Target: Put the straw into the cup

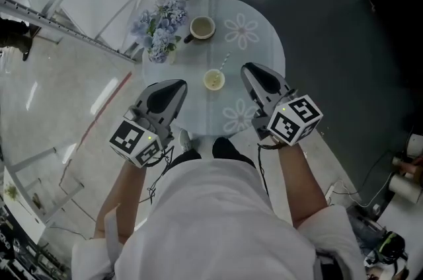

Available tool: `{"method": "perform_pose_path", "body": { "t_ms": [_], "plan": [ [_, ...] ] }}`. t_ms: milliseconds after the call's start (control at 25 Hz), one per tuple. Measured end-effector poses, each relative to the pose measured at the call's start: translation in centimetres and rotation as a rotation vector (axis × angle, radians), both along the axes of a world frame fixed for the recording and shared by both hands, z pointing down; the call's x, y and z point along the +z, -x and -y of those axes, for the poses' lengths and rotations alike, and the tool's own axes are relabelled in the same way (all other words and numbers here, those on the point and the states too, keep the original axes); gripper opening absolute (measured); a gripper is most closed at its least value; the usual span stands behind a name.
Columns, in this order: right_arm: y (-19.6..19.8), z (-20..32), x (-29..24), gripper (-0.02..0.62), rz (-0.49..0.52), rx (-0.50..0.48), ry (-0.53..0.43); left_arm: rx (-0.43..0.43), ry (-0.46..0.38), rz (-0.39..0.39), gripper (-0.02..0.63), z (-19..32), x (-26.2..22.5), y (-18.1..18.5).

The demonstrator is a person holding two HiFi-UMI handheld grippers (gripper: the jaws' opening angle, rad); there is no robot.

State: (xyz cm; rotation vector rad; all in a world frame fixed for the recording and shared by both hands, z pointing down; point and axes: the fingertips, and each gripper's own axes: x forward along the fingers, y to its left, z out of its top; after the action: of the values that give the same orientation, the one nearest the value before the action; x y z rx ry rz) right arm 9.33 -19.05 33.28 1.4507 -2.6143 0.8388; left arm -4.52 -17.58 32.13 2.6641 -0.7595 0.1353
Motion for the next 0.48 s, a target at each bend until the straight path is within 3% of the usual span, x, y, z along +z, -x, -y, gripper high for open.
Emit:
{"method": "perform_pose_path", "body": {
  "t_ms": [480],
  "plan": [
    [1.0, -1.9, -1.3, 0.043, -0.011, 0.027, -0.008, 0.039, -0.025, -0.004, 0.02, -0.5, -1.5, 0.6]
  ]
}}
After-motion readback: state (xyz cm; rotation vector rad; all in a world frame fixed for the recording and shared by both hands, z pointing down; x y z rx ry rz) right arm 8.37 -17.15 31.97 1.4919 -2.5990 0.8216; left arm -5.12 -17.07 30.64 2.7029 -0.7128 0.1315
